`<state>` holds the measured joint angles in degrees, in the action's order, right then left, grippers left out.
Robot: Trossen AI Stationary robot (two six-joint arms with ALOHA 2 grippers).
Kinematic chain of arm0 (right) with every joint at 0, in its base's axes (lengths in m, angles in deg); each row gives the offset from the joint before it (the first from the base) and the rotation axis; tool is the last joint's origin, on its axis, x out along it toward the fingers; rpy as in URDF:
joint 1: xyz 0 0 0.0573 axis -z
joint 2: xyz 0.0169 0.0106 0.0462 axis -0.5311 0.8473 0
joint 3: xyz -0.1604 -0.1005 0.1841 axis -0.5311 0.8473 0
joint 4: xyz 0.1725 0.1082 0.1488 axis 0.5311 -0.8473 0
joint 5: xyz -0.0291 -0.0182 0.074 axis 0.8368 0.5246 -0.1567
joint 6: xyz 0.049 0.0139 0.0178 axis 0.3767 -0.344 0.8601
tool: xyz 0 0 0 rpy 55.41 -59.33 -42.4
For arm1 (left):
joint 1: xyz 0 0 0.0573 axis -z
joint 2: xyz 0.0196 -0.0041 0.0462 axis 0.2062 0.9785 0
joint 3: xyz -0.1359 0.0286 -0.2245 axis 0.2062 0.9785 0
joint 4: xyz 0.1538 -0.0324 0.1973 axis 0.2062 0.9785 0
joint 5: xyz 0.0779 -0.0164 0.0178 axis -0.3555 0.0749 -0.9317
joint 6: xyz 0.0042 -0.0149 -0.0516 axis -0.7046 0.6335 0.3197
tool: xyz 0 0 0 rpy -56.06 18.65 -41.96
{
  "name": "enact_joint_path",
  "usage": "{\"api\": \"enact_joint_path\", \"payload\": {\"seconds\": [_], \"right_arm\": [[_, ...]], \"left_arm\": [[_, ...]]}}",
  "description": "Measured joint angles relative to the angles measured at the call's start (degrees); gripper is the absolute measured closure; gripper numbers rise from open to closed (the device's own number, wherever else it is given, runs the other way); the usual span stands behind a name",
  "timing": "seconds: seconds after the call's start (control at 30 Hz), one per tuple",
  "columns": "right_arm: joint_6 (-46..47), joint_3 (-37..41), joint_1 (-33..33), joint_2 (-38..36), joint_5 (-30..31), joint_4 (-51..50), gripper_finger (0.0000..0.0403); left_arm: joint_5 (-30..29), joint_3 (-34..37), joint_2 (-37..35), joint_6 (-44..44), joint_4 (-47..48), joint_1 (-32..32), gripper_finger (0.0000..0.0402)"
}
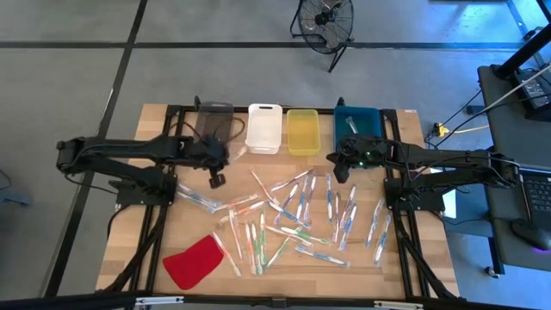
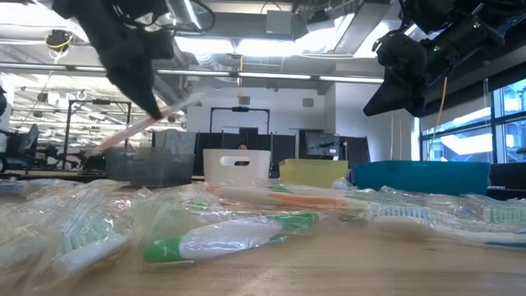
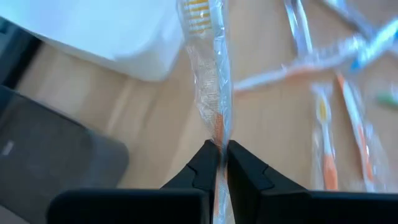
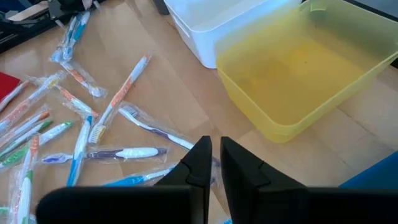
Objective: Pick & Place Toothbrushes
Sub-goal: Put the orange toothbrush into the black bin
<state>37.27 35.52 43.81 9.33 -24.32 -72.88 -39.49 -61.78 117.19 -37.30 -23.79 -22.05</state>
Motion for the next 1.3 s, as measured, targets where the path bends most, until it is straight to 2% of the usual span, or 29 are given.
{"api": "enact_joint_path", "payload": {"seconds": [0.2, 0.47, 0.6, 0.8, 1.0, 1.23, 1.3], "right_arm": [[0.0, 0.0, 0.0, 0.0, 0.0, -0.3, 0.0364], [0.0, 0.0, 0.0, 0.0, 0.0, -0.3, 0.0383], [-0.1, 0.0, 0.0, 0.0, 0.0, -0.5, 0.0391], [-0.2, 0.0, 0.0, 0.0, 0.0, -0.5, 0.0396], [-0.2, 0.0, 0.0, 0.0, 0.0, -0.5, 0.0379], [-0.1, 0.0, 0.0, 0.0, 0.0, -0.5, 0.0363], [-0.1, 0.0, 0.0, 0.0, 0.0, -0.5, 0.0362]], "left_arm": [[-2.1, 0.0, -1.8, 0.3, -6.0, -3.9, 0.0384], [-5.9, 0.0, -2.1, 2.2, -14.4, -10.1, 0.0384], [-5.9, 0.0, -2.1, 2.6, -17.5, -13.2, 0.0384], [-8.7, 0.0, -2.1, 2.5, -18.7, -18.0, 0.0384], [-13.2, 0.0, -2.1, -0.4, -20.3, -22.8, 0.0384], [-13.2, -0.1, -1.3, -0.7, -20.5, -28.8, 0.0384], [-11.3, -0.1, -0.5, 0.0, -20.0, -30.4, 0.0384]]}}
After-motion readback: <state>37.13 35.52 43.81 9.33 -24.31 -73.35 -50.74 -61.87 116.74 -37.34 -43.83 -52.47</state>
